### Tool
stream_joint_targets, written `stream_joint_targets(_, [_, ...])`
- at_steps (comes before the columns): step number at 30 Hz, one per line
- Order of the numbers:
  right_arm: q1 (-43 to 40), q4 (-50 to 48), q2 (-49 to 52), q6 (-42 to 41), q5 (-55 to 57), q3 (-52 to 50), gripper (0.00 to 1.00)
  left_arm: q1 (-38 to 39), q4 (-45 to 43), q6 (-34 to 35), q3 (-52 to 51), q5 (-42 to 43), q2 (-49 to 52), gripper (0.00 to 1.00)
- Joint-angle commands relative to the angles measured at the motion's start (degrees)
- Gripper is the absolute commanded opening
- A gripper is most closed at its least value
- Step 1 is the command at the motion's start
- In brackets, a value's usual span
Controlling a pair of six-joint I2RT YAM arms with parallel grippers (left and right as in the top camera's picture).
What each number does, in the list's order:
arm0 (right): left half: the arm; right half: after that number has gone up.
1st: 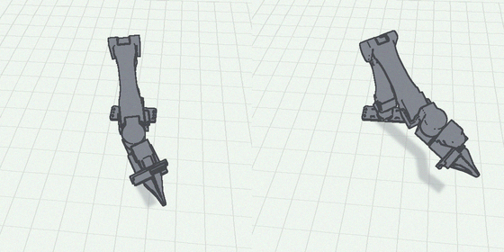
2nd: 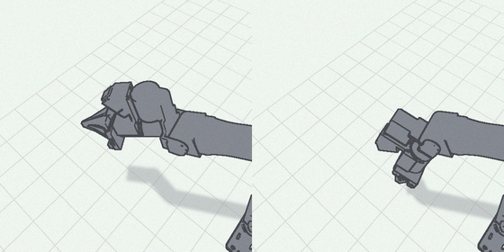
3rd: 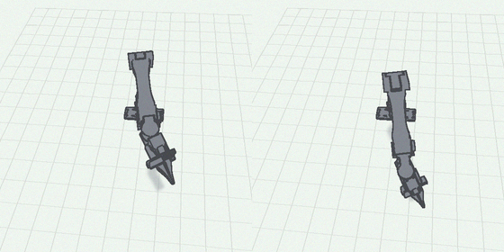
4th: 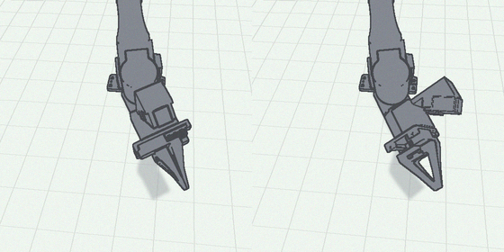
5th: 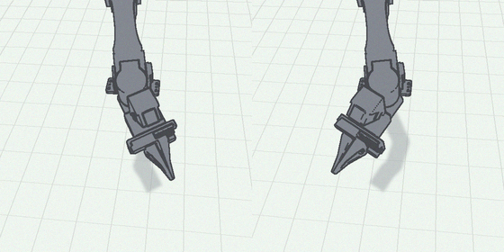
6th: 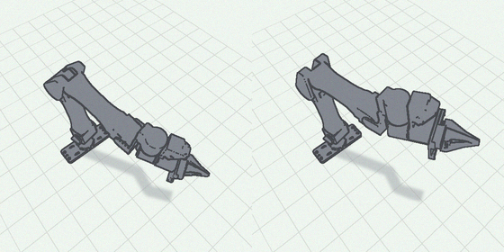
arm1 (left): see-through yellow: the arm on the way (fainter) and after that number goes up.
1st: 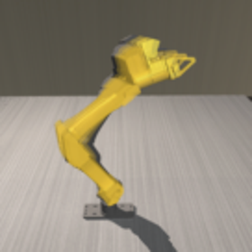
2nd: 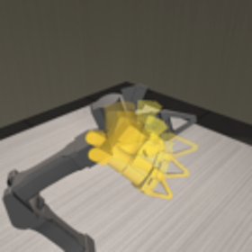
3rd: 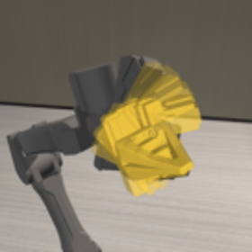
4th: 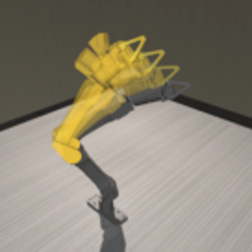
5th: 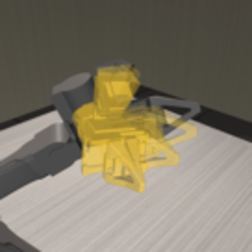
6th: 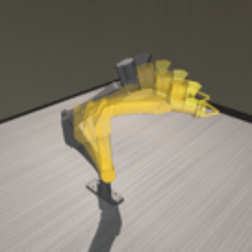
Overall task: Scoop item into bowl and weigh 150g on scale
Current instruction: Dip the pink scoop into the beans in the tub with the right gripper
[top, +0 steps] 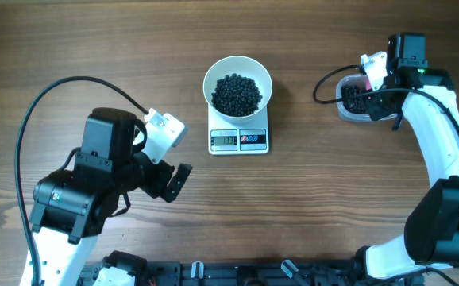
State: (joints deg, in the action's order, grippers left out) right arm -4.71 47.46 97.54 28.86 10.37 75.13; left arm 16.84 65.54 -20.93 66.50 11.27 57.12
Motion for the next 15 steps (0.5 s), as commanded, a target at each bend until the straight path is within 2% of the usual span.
stream_joint_targets(1, [0.24,-1.75,2.91,1.4,-4.33,0.0,0.04,-0.39,-0.13,-1.18,1.01,0.9,0.0,1.0])
stream_joint_targets(15, [-0.76,-0.5,4.26,-0.57,-18.01,1.64,0.04,-0.39,-0.13,-1.18,1.01,0.9,0.0,1.0])
